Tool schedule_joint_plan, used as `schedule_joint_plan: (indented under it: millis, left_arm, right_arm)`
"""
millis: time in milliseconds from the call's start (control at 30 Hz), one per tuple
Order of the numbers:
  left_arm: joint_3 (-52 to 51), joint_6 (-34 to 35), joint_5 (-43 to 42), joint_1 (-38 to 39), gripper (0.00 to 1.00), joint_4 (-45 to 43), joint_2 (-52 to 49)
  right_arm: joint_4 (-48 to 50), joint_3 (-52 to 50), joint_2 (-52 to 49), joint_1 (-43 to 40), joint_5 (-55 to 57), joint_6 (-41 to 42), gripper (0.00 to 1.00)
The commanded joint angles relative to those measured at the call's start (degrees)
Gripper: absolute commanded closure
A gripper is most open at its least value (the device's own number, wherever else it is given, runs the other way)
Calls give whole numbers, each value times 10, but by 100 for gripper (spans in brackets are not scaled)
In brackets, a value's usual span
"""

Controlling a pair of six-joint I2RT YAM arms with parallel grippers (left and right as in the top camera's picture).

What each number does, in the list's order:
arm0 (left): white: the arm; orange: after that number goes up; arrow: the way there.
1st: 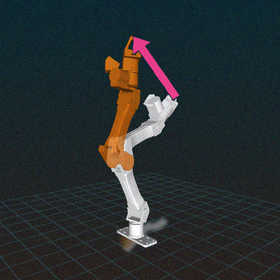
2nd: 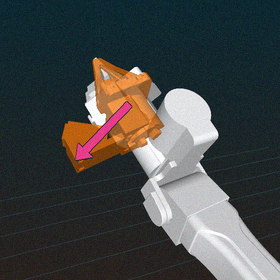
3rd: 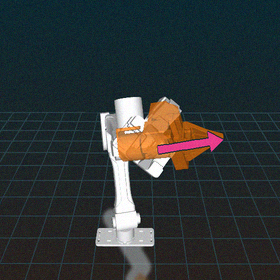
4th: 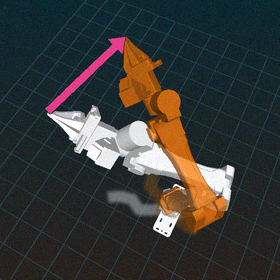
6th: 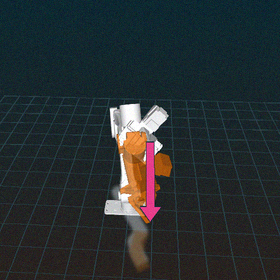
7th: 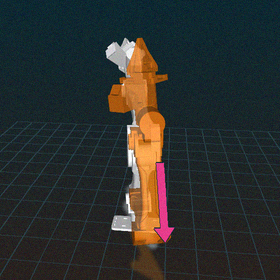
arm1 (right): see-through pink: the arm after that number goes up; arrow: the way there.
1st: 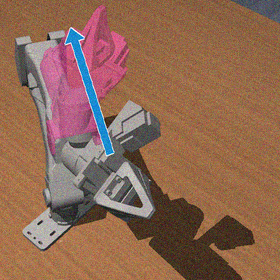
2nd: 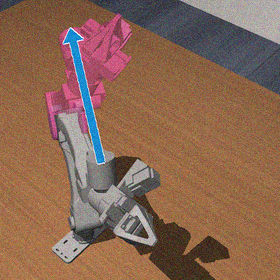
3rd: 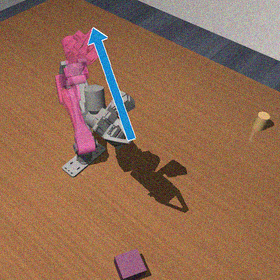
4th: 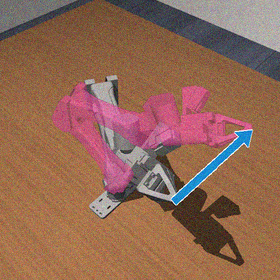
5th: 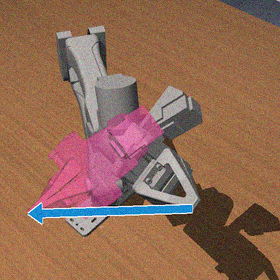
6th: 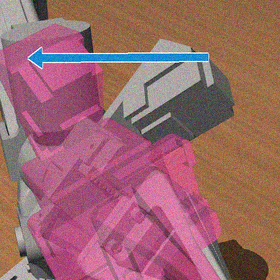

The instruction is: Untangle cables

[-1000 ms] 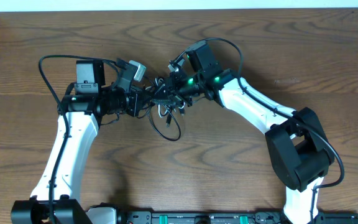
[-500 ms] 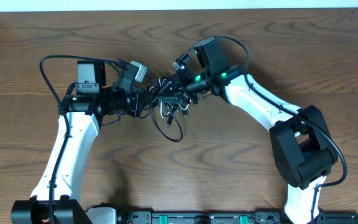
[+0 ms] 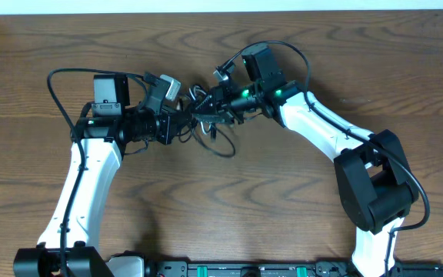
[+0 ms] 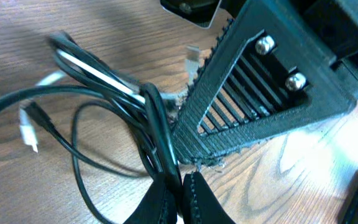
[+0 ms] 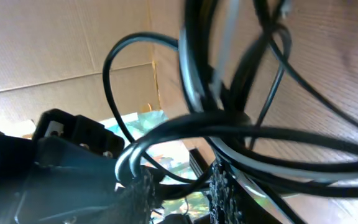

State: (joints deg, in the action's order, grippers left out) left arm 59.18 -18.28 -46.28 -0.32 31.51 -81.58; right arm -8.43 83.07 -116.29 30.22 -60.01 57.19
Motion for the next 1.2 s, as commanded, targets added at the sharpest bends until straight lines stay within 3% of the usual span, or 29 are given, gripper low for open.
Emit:
schedule_joint_plan:
  millis: [0,400,767,1167]
  left_arm:
    - [3,-12,-43,10,93,16,3]
    - [3,-12,-43,10,92,14,3]
    - [3,-14,-43,10,93,13,3]
    - [3,-14,-43,10,93,10,3]
  right_arm:
    - [18,12,9,2,-37,15,68]
    - [7,12,9,2,-99,-46,65]
    - [-150,12,9,-38,-57,-188,58]
    - [-132,12,9,-16,-31,-123,58]
